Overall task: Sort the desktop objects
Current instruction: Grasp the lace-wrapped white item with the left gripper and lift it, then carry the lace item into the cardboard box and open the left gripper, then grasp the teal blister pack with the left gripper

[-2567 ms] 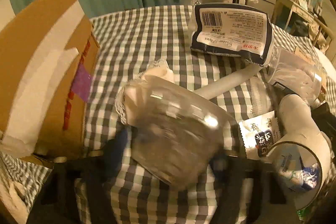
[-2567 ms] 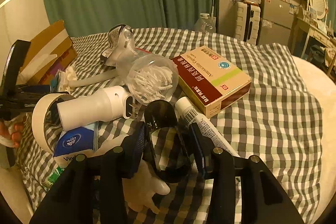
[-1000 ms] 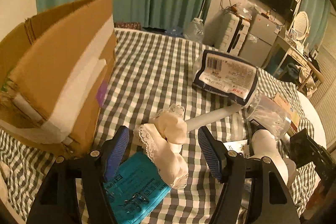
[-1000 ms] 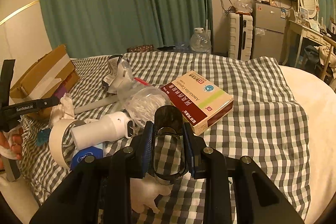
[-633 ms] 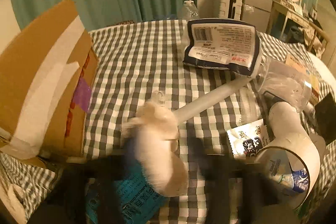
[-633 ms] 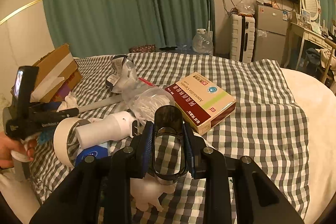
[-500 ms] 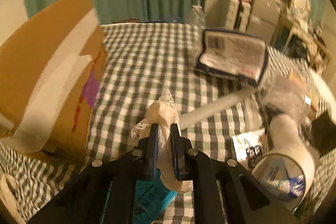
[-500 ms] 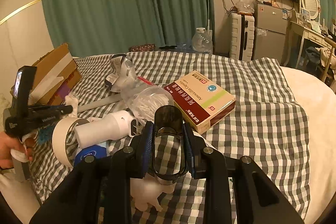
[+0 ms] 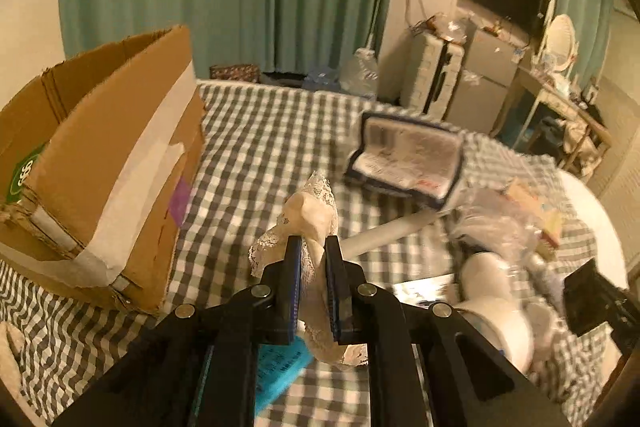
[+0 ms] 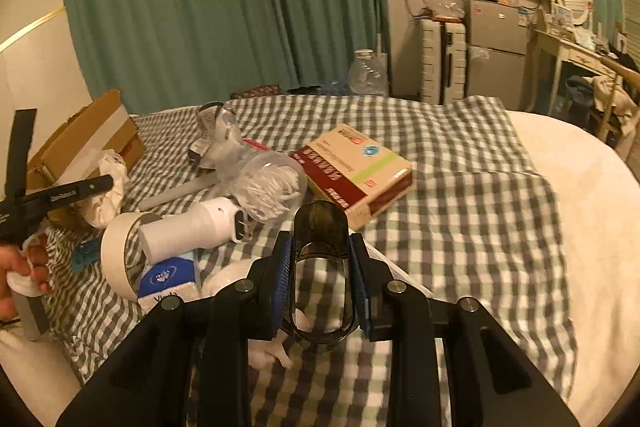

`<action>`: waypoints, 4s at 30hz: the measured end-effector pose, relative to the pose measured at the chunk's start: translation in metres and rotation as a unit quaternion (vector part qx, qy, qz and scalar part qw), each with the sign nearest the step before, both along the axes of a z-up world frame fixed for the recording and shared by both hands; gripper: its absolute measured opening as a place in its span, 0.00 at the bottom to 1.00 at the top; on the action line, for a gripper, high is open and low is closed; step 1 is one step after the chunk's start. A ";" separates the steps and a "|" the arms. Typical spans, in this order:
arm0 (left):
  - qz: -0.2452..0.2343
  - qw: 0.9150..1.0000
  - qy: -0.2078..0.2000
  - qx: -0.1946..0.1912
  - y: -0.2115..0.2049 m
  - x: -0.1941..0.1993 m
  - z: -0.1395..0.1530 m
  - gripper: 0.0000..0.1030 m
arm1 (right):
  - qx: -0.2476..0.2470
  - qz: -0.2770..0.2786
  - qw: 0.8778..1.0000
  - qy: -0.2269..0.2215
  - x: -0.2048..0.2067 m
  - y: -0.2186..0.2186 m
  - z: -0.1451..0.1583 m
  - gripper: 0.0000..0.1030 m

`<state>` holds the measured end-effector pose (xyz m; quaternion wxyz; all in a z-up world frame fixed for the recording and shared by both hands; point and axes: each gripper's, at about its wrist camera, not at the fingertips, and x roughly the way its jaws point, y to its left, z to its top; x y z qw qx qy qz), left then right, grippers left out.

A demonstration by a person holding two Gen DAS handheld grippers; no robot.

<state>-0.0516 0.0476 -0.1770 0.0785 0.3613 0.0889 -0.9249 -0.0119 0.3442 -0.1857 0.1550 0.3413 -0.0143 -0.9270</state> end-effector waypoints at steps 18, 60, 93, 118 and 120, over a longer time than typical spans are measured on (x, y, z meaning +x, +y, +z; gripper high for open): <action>-0.064 0.994 0.081 0.040 -0.006 0.063 0.120 0.11 | 0.110 0.011 0.992 0.059 0.088 -0.030 0.128 0.27; 0.031 0.999 0.012 -0.040 -0.243 0.056 0.095 0.70 | 0.020 0.207 0.978 -0.034 -0.046 -0.416 0.141 0.50; -0.114 0.991 -0.041 -0.057 -0.036 0.075 -0.012 0.99 | 0.096 -0.016 0.995 0.030 0.054 -0.043 0.063 0.68; -0.090 0.991 -0.092 -0.039 -0.035 0.010 -0.106 0.99 | 0.048 -0.010 0.999 0.007 -0.032 0.004 -0.034 0.68; -0.092 0.992 -0.086 -0.028 -0.038 0.015 -0.107 0.91 | 0.054 -0.011 0.998 0.004 -0.036 0.002 -0.035 0.68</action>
